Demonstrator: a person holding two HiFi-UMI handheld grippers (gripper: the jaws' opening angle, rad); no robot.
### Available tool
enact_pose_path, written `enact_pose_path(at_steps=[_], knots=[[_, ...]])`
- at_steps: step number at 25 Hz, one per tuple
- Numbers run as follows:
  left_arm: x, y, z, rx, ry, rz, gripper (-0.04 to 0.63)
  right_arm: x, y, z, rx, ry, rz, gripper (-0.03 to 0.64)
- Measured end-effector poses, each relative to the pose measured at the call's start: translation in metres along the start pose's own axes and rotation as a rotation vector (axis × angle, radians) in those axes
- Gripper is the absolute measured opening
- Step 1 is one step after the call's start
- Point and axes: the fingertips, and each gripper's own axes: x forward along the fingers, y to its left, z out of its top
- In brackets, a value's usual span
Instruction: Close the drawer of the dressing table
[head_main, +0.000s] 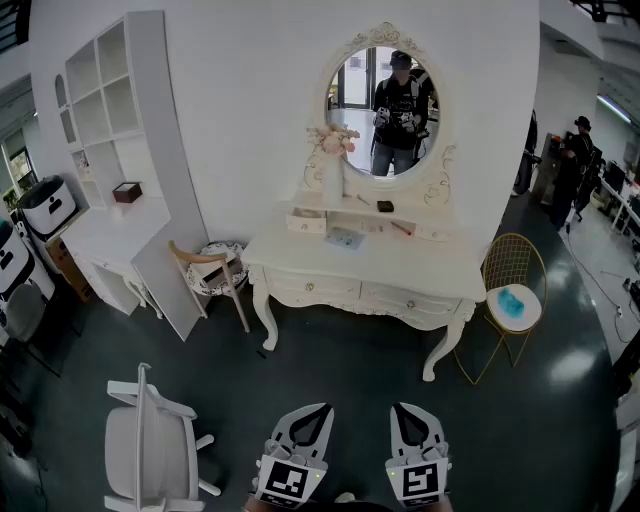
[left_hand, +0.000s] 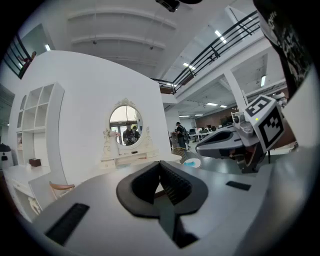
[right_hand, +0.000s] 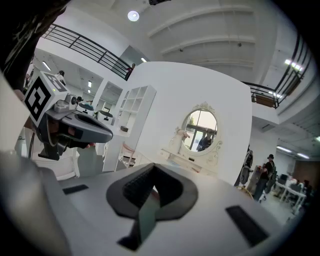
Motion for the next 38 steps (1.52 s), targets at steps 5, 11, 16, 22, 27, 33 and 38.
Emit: enact_pose_path(at_steps=[5, 11, 16, 22, 27, 33, 38], knots=[[0.0, -0.006, -0.004, -0.025, 0.001, 0.03, 0.015, -0.007, -0.01, -0.003, 0.02, -0.026, 0.008, 0.009], [0.001, -0.012, -0.01, -0.032, 0.012, 0.052, 0.015, -0.012, -0.015, -0.013, 0.008, -0.037, 0.026, 0.009], [0.009, -0.013, -0.009, 0.014, 0.018, 0.041, 0.015, -0.01, -0.021, -0.014, -0.002, -0.024, 0.019, 0.009], [0.02, -0.002, -0.019, -0.013, 0.022, 0.026, 0.015, 0.008, -0.02, -0.017, 0.007, -0.017, 0.014, 0.011], [0.035, 0.019, -0.027, -0.026, 0.03, 0.021, 0.015, 0.035, -0.018, -0.017, 0.002, -0.006, 0.016, 0.011], [0.06, 0.054, -0.039, -0.035, 0.052, 0.016, 0.015, 0.076, -0.017, -0.019, -0.02, 0.056, 0.047, 0.011], [0.084, 0.086, -0.044, 0.001, 0.057, 0.001, 0.015, 0.117, -0.02, -0.019, 0.017, 0.059, 0.045, 0.011]])
